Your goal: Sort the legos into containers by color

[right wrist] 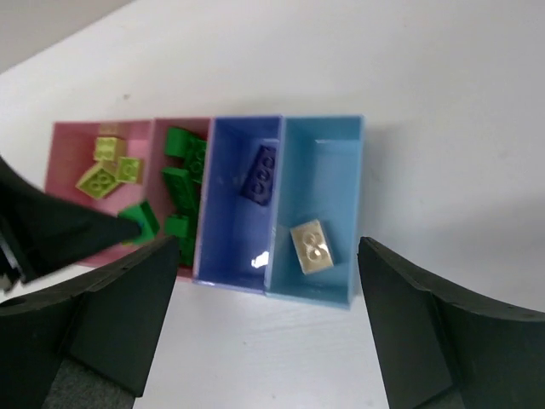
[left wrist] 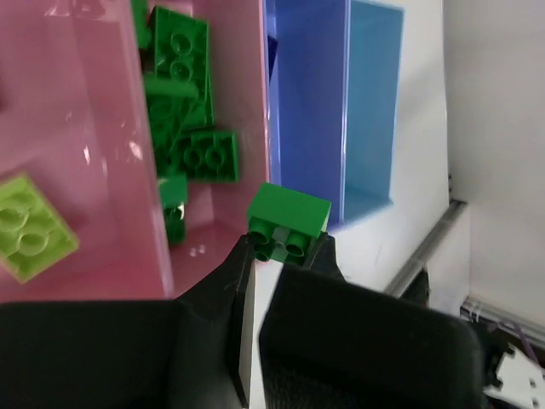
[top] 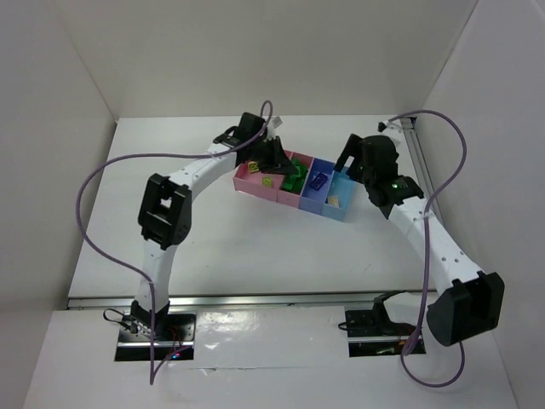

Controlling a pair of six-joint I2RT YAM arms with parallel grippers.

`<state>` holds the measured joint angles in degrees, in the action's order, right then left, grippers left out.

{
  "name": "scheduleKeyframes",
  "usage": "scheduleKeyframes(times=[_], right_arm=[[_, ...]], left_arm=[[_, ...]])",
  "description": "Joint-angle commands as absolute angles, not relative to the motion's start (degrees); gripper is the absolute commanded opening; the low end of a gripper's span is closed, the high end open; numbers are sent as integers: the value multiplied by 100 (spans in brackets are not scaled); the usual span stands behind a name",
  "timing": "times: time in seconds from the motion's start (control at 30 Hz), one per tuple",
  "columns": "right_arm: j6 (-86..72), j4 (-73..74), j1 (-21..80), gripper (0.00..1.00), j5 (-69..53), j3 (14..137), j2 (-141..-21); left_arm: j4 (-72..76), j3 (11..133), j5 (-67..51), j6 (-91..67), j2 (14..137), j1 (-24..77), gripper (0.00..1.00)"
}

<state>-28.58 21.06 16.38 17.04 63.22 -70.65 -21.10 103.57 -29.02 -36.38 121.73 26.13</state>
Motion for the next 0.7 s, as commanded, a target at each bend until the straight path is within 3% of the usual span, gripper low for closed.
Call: scheduleKeyframes(times=[0.0,0.03,0.07,0.17,0.2,0.3,0.43,0.67], right_arm=[[-3049,2698,1564,93,2039,6092,-6699],[-3050,2759,1512,93,2091,6030,-6619],[-3102,2821,1512,93,2092,6029,-6557],[-3155,2883,1459,96,1987,5977,-6434],[-3155,2883,1407,96,1986,5916,-6434],[-3207,2936,1406,97,1925,5915,-6556],[-3261,2996,1406,100,1925,5915,-6609],[-3709,3550,1406,100,3268,6178,-6732]], left_arm=[[-2714,11483,-2277,-3647,12769,2769,0],[-2846,11679,-2085,-3647,13066,2821,3],[-3022,11846,-2031,-3647,13182,2821,15],[-3146,12190,-1828,-3647,13368,2821,38],[-3146,12295,-1776,-3647,13368,2821,53],[-3146,12357,-1775,-3578,13421,2821,76],[-3278,12550,-2239,-3516,13220,2821,84],[-3401,13157,-3638,-3463,12649,2821,84]])
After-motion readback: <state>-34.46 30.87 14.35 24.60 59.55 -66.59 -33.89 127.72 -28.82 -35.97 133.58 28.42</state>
